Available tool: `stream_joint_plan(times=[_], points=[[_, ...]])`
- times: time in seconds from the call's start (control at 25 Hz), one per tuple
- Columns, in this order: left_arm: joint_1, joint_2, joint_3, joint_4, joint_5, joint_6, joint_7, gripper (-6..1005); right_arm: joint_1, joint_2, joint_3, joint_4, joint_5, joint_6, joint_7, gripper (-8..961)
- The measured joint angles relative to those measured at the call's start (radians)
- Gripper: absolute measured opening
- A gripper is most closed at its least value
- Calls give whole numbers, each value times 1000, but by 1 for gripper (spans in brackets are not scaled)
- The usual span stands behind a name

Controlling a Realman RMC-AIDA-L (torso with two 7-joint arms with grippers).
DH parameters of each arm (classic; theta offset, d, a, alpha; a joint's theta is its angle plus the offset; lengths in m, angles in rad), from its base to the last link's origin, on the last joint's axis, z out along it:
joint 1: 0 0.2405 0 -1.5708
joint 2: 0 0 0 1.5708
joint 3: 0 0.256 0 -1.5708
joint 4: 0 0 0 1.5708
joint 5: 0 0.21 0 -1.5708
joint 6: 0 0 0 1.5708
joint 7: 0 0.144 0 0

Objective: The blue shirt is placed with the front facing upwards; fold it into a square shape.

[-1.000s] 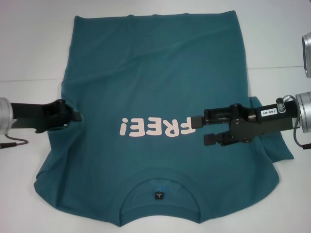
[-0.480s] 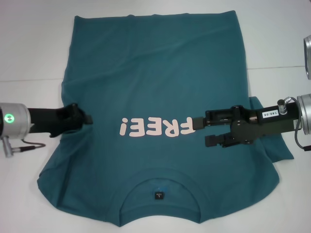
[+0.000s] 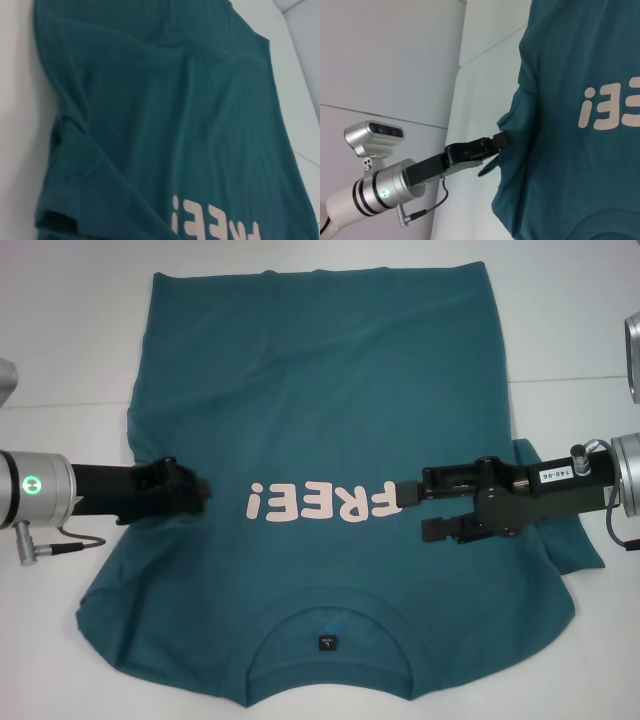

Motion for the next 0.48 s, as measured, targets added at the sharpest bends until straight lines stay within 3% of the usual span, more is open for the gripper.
stream_joint_plan(times=[0.32,0.48], points=[[-17,-11,1,2,-37,53,59,296,0,0,0,0,0,7,0,905],[-3,-7,-6,23,-72,83,85,492,-1,0,0,0,0,10,0,905]])
